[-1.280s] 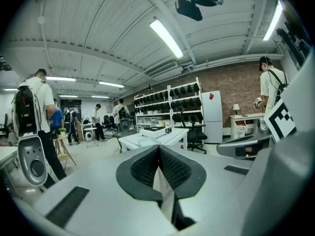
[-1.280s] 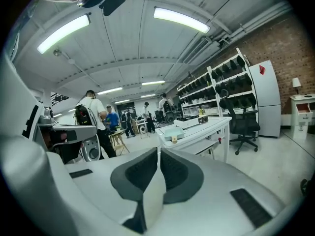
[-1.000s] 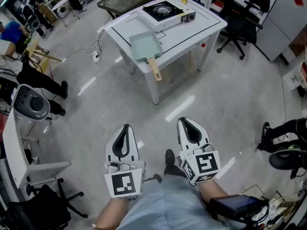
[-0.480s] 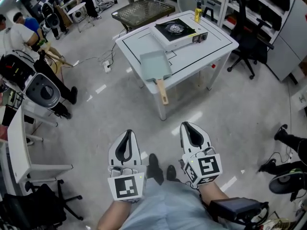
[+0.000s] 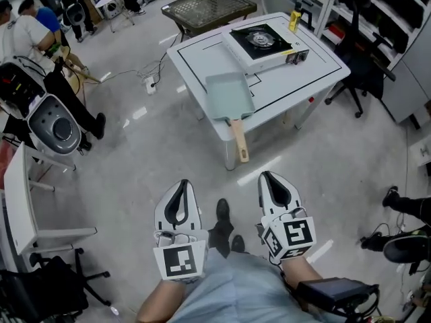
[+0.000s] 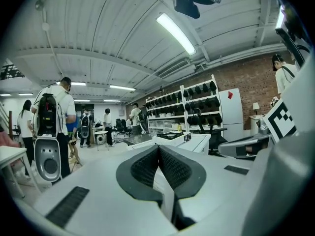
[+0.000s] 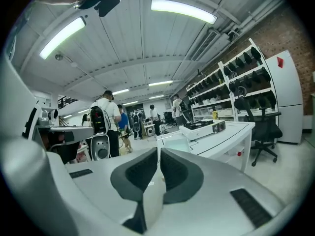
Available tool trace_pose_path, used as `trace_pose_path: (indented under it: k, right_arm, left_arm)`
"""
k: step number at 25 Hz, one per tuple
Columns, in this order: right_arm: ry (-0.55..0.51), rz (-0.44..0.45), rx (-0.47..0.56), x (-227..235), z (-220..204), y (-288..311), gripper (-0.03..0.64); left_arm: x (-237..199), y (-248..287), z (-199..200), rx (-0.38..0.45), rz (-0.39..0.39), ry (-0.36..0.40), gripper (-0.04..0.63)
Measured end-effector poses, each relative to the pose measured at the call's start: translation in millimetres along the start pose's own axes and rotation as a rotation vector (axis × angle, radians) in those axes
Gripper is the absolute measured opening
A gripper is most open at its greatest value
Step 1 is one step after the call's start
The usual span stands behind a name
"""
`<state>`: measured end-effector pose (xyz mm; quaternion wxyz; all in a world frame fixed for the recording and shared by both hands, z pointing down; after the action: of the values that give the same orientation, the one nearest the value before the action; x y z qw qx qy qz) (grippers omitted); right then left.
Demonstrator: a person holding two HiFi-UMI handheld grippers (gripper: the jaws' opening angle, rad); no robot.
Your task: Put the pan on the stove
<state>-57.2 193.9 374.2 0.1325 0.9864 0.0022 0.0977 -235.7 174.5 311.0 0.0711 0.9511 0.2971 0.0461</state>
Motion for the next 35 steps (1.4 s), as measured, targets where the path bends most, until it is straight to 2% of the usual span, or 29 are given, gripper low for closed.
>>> trace_pose_path:
  k: [8, 14, 20, 23, 26, 30, 35]
  right_arm:
    - [-0.007, -0.027, -0.001, 1.4, 22.2, 86.0, 0.051]
    - [-0.017, -0.050, 0.041, -5.2, 53.6, 135.2, 0.051]
    - [-0.042, -0.071, 0.097, -9.6, 83.6, 157.3, 0.051]
    - [-0.048, -0.084, 0.121, -7.3, 94.8, 161.0, 0.051]
    - [-0.055, -0.092, 0.133, -0.8, 101.3, 167.0, 0.051]
    - [-0.055, -0.091, 0.124, 11.4, 102.2, 184.2, 0.051]
    - [-0.048, -0.073, 0.073, 29.6, 93.2, 215.2, 0.051]
  left_arm:
    - [-53.3, 73.5, 4.0, -0.002, -0.013, -0.016, 0.018]
    - [-87.8, 118.1, 25.5, 0.046, -0.043, -0.001, 0.018]
    - [-110.9, 143.4, 48.9, 0.119, -0.055, -0.002, 0.018]
    - [-114.6, 149.9, 51.4, 0.113, -0.055, 0.004, 0.018]
    - [-111.8, 160.3, 58.3, 0.146, -0.070, -0.005, 0.018]
    - [-115.4, 180.6, 60.3, 0.113, -0.048, 0.014, 0.018]
    - [-117.1, 210.5, 50.9, 0.071, -0.024, -0.001, 0.018]
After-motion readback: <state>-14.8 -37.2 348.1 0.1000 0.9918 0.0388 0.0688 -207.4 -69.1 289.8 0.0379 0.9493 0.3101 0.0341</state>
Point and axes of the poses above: the fingertips, and each gripper's own axes: y forward along the fingers, x to its right, z out of its top, the point moved 2 cm from there along -y, backward along the fingers, and after that the axes turned 11 degrees about -z, right-handed, at the moved point
